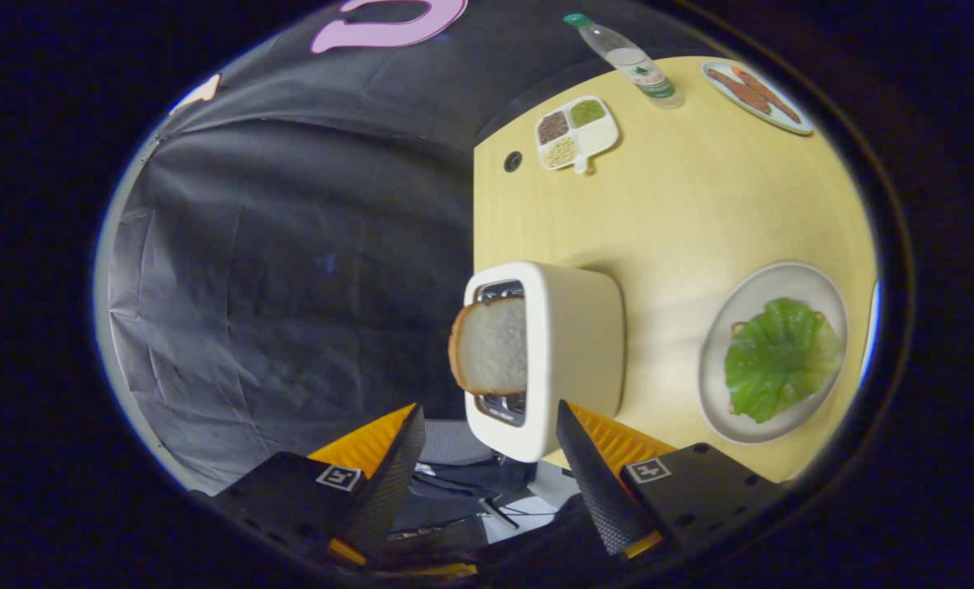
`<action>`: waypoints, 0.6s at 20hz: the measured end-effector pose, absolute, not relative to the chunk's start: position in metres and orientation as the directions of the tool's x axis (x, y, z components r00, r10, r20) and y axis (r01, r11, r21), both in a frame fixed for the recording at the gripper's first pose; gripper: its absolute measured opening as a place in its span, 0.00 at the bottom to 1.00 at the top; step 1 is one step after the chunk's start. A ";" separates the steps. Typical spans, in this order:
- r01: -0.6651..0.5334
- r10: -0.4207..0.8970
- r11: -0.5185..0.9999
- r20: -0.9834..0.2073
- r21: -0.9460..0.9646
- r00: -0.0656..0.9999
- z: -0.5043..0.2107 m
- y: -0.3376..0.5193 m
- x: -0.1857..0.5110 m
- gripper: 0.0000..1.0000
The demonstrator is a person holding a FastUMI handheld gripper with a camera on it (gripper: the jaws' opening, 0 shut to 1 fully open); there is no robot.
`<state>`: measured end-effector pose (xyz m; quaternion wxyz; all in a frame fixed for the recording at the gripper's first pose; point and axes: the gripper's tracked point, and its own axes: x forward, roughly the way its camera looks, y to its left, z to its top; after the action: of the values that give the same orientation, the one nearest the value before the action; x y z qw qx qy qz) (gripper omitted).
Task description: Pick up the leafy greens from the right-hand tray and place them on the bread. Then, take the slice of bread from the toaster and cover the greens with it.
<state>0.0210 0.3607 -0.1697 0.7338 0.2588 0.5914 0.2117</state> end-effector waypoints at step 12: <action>-0.018 0.482 0.868 -0.834 0.496 0.268 -0.232 0.406 0.072 0.84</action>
<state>0.0721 0.4062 -0.2321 0.7708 0.1994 0.5829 0.1622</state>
